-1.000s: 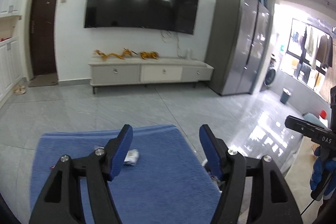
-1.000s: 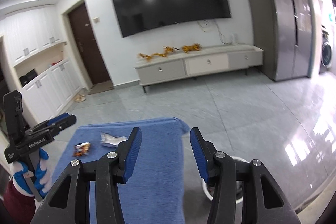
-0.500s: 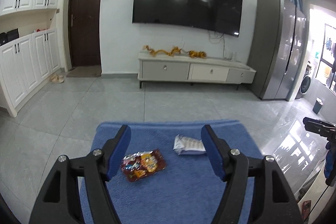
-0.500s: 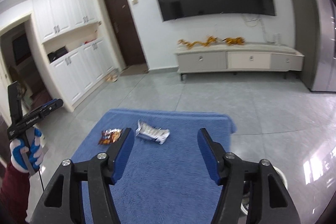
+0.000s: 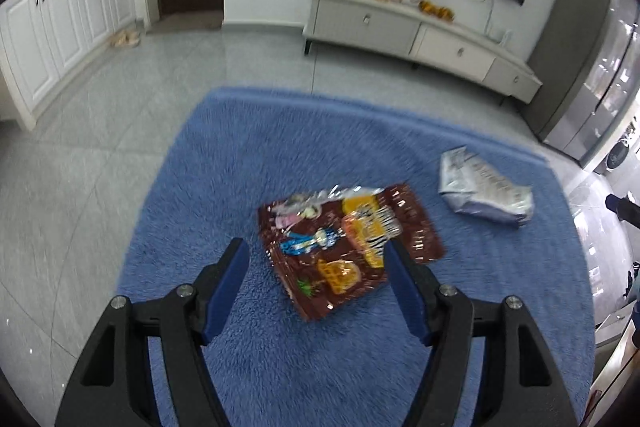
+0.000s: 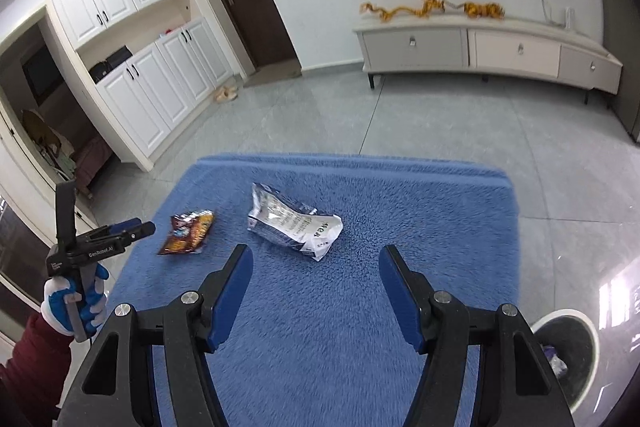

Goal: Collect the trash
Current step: 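Grasp the brown snack bag with the left gripper while the right gripper grasps the blue-and-white packet, then carry both items over the white bin and open both grippers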

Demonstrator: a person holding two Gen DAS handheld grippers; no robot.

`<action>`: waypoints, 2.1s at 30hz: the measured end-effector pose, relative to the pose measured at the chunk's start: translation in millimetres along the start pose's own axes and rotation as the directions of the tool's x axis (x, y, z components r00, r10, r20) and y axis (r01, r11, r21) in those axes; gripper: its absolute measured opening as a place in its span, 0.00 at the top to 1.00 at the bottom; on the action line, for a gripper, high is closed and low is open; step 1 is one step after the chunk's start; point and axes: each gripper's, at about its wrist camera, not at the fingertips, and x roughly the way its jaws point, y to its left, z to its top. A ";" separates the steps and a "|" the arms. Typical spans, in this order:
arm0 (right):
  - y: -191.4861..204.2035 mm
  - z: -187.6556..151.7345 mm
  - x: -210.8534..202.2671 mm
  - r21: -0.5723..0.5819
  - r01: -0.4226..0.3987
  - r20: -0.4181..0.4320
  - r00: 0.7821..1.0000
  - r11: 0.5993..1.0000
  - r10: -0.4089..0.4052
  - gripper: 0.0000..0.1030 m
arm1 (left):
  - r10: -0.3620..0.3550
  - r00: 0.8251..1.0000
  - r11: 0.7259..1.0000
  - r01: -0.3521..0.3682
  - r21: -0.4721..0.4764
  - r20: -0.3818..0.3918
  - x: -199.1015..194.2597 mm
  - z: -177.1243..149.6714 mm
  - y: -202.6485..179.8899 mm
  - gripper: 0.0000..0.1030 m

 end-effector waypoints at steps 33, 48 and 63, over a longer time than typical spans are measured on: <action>20.1 -12.7 139.1 -0.221 -0.124 -0.177 0.980 0.967 0.085 0.76 | -0.010 1.000 0.998 0.011 -0.058 0.015 18.0 -14.9 -25.9 0.99; 5.4 -53.9 13.1 -0.022 -0.057 0.020 0.998 0.998 0.058 0.77 | -0.104 0.985 0.995 0.103 0.012 0.139 -77.5 -16.4 -72.0 0.99; -65.2 -94.6 -124.6 0.222 0.109 0.197 0.968 0.969 -0.154 0.77 | -0.293 0.939 0.939 0.247 0.240 0.178 -135.3 2.1 -220.8 1.00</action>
